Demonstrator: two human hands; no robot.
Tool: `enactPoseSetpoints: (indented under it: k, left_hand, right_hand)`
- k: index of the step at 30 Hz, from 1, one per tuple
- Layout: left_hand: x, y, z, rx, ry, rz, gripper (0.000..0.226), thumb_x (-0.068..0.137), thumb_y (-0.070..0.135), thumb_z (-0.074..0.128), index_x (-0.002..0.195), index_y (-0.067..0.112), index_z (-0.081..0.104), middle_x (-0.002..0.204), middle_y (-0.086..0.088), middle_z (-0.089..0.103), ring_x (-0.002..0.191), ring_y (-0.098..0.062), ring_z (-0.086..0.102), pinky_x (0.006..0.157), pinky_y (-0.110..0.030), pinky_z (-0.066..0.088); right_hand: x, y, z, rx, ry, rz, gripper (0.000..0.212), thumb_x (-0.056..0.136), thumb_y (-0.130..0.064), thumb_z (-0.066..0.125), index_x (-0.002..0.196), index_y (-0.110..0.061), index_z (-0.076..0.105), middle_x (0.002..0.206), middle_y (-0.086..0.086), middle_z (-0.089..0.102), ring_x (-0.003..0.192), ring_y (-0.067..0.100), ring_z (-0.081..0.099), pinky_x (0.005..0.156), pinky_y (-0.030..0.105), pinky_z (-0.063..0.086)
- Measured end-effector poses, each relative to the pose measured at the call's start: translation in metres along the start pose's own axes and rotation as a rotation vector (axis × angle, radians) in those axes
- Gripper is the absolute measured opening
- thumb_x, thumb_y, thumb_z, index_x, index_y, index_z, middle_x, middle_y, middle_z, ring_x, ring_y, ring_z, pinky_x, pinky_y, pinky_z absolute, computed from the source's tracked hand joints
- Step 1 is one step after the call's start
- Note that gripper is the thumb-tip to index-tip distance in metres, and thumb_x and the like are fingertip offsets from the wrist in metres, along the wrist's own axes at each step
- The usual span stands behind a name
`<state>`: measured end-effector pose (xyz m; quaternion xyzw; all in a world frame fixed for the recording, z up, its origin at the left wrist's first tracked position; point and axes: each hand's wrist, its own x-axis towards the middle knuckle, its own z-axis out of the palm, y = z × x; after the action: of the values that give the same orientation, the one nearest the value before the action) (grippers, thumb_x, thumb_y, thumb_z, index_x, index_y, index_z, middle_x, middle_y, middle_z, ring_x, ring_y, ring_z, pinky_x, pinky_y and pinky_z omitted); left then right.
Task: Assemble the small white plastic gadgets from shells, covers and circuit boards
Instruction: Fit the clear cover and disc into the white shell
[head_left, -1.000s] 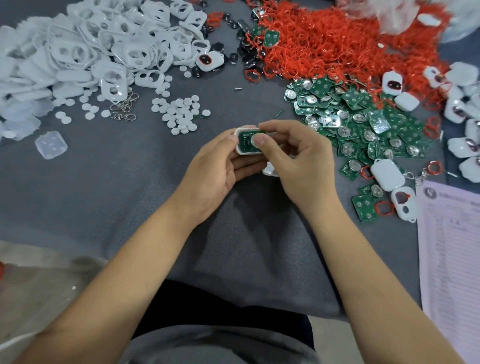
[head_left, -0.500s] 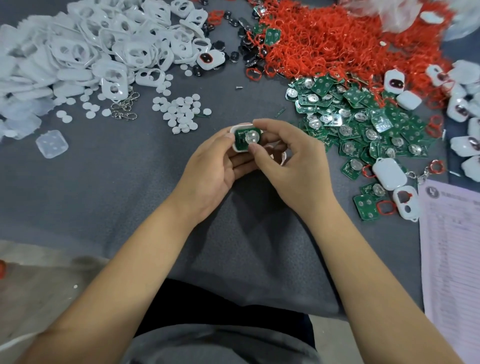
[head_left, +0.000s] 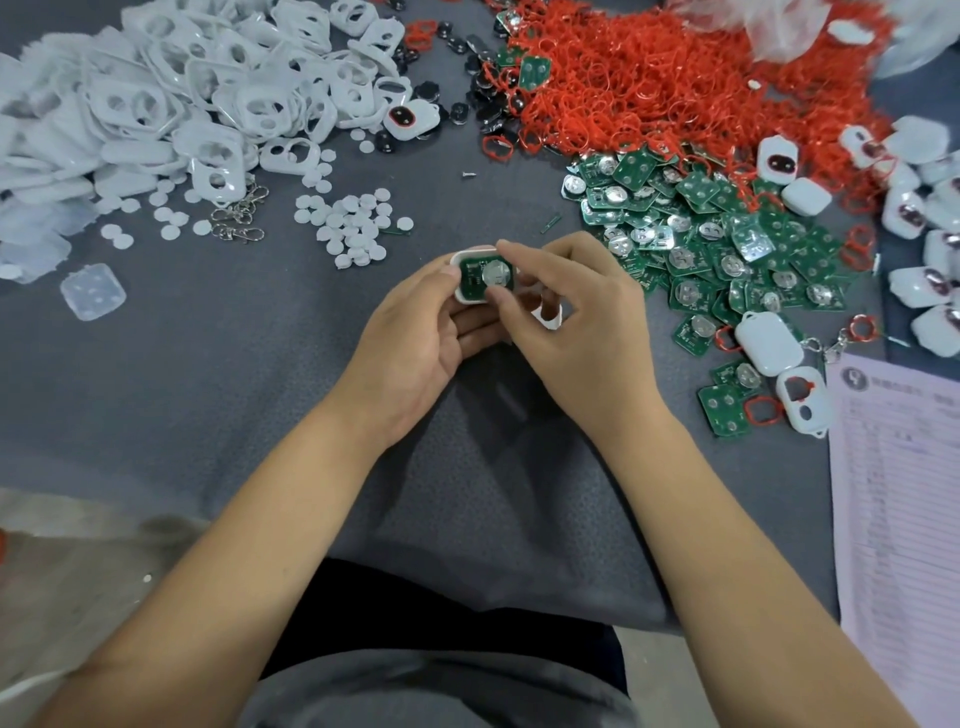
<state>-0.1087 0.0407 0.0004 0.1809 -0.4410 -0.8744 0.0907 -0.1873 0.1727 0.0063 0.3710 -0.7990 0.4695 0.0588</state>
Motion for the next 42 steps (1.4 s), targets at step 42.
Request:
enactPoseSetpoints:
  k: [42]
  left_hand:
    - [-0.0017,-0.0028,-0.0007,0.129,-0.038,0.053,0.040,0.112,0.013,0.025,0.134,0.007,0.058,0.118,-0.013,0.074,0.106,-0.021,0.073,0.088,-0.031,0.058]
  right_hand:
    - [0.0013,-0.0035,-0.0080,-0.134,-0.015,0.070,0.013,0.091,-0.026,0.076,0.102,-0.021,0.076,0.098,-0.008,0.065,0.068,-0.008,0.048,0.061,0.021,0.036]
